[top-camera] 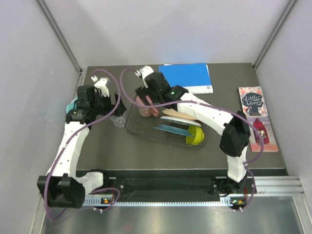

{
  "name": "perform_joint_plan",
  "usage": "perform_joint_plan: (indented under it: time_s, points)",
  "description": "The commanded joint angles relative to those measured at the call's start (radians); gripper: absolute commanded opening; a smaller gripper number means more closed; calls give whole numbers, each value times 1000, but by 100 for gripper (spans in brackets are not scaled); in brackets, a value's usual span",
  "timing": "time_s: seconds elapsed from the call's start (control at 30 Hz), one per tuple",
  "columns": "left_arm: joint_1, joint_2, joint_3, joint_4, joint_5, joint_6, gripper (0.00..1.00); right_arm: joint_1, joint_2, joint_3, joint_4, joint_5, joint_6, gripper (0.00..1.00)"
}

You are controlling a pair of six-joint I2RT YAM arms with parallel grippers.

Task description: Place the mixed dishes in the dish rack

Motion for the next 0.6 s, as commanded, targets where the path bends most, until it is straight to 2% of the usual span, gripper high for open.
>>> perform_joint_plan:
  time_s: [0.0, 0.13, 0.17, 0.23, 0.27, 0.33, 0.43, 0.57]
  points:
    - [114, 36, 85, -10, -36, 153, 99, -2, -140, 141, -4, 62, 17, 100]
    - [185, 86, 15, 84, -26, 193, 99, -55, -253, 80, -7, 84, 158, 100]
    - [202, 100, -19, 107, -3, 204, 97, -107, -281, 48, -7, 69, 190, 100]
    - [204, 152, -48, 168, -4, 213, 91, -162, -378, -78, 4, 35, 284, 100]
    - [204, 172, -54, 176, 14, 217, 82, -202, -417, -124, 11, 30, 307, 100]
    - [205, 235, -37, 174, 46, 218, 77, -221, -532, -271, 42, 47, 331, 100]
    - [200, 296, -19, 182, 79, 216, 74, -235, -646, -419, 21, 67, 377, 100]
    - [194, 352, 0, 202, 74, 211, 72, -270, -703, -552, -59, 52, 469, 100]
